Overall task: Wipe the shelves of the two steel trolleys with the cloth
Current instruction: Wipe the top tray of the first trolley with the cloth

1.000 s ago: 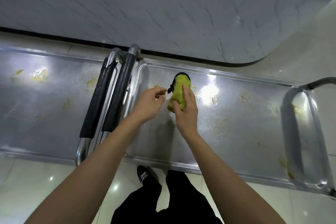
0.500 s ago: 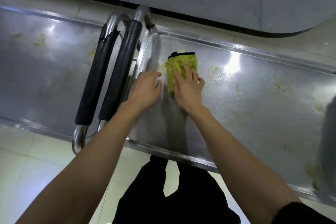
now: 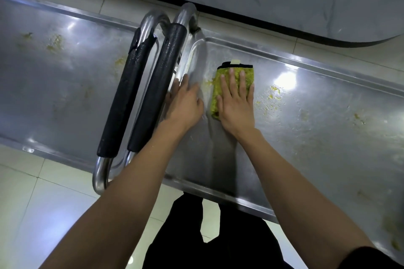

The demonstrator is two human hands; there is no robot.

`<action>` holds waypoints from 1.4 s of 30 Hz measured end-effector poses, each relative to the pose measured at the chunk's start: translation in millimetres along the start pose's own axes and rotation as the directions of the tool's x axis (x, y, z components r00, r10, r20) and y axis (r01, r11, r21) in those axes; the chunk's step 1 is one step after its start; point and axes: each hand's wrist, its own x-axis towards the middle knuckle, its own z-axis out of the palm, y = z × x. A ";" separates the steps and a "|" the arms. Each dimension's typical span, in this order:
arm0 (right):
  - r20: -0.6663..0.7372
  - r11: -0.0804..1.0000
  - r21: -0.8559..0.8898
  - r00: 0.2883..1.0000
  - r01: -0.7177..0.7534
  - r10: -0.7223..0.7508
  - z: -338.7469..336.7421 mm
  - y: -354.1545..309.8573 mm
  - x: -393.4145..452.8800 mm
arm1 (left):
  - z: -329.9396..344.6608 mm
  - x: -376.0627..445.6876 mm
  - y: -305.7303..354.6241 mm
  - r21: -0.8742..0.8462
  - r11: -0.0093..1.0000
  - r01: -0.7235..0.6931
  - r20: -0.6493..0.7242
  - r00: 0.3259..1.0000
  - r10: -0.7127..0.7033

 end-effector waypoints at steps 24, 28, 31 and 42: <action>0.022 0.992 0.083 0.995 0.097 -0.099 -12.4 -26.6 95.2 | -0.5 12.2 0.7 0.128 0.992 -0.015 -0.095 0.995 0.027; -0.034 0.981 0.186 0.998 0.053 -0.048 -14.9 -21.5 89.5 | -3.1 13.6 8.9 0.142 0.988 -0.060 -0.069 0.995 0.070; -0.074 0.971 0.241 0.997 0.011 0.007 -17.8 -8.4 80.9 | -8.1 16.8 19.3 0.205 0.974 -0.101 -0.047 0.992 0.113; -0.082 0.965 0.202 0.979 -0.167 0.187 -40.5 87.5 26.8 | 12.9 44.3 85.0 0.301 0.922 -0.244 0.012 0.968 0.252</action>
